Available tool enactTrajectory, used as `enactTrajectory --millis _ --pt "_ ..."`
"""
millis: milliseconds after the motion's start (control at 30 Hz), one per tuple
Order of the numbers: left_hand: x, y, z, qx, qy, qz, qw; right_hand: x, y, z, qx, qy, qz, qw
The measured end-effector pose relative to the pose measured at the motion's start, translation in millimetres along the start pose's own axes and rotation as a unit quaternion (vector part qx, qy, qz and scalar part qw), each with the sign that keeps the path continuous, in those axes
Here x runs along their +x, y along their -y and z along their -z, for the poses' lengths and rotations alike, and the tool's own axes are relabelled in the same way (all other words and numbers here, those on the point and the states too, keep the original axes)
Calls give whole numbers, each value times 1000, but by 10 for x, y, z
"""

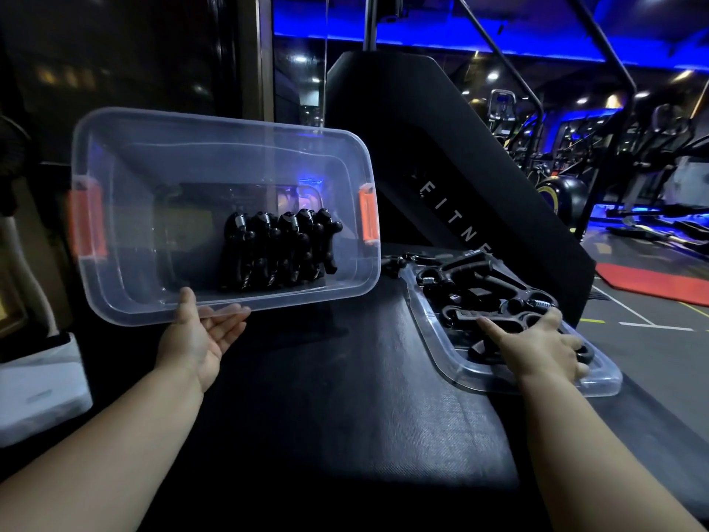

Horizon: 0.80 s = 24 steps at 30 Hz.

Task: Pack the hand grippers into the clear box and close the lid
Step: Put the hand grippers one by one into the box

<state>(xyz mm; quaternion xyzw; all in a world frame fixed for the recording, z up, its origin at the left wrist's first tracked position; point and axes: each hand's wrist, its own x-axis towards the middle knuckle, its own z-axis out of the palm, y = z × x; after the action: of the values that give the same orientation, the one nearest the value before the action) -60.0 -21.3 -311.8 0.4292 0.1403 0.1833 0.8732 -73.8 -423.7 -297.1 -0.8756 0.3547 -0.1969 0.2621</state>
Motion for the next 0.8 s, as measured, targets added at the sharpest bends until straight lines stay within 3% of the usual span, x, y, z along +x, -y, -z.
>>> enactTrajectory --millis 200,433,800 --pt "-23 -18 -9 0 -4 0 1000 -50 11 26 118 -27 41 992" --pt "-40 -30 -5 -1 -2 4 1000 -229 81 83 264 -87 117 954" --pt "-44 -43 -3 -1 -4 13 1000 -423 247 1 299 -83 227 923"
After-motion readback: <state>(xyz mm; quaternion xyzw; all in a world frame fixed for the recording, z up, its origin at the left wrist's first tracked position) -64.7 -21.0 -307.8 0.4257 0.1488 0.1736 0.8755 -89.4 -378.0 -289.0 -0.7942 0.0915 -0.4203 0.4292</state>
